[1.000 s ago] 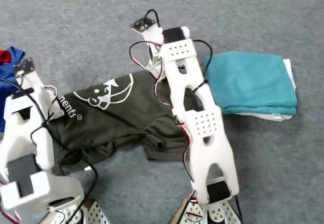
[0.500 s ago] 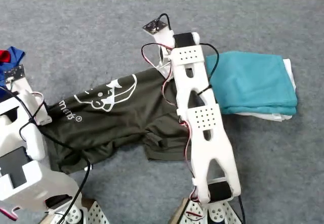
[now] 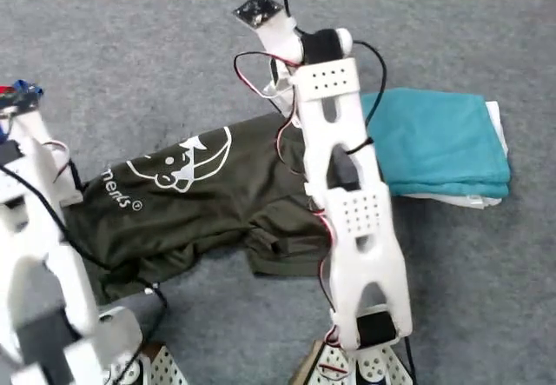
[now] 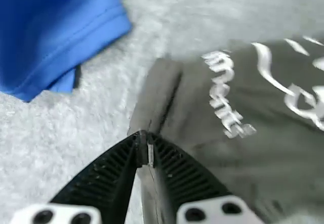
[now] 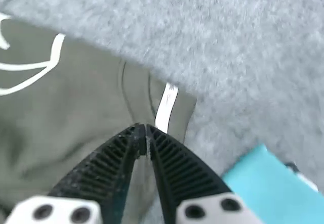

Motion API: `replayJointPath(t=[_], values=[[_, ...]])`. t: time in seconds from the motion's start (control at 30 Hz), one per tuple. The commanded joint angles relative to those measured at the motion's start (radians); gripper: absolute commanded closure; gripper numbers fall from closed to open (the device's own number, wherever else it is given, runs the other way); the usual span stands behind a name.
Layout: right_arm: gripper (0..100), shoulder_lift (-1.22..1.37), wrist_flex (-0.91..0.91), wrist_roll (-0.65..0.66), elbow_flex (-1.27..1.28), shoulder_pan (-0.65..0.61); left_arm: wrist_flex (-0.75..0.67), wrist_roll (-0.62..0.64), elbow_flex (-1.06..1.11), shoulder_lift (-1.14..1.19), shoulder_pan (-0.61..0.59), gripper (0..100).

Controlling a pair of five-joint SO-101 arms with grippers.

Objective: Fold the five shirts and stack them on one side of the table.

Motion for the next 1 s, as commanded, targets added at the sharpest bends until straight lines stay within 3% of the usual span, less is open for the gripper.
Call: replayJointPath(t=[0.0,0.23,0.43,0.5,0.73,0.97], values=[[97.2,-0.278,0.018,0.015,0.225,-0.010,0.049,-0.023,0.097,-0.199,0.086,98],[97.2,-0.414,-0.025,0.018,0.535,-0.008,-0.109,-0.025,0.488,-0.259,0.219,98],[97.2,-0.361,-0.272,0.018,0.737,-0.012,-0.169,-0.032,0.626,-0.266,0.170,98],[97.2,-0.305,-0.338,0.017,0.756,-0.007,-0.164,-0.095,0.632,-0.263,0.130,98],[97.2,-0.018,-0.404,0.017,0.561,0.039,-0.086,-0.370,0.641,-0.268,-0.046,98],[97.2,0.243,-0.216,0.017,0.093,0.056,0.081,-0.569,0.577,-0.268,-0.092,98]])
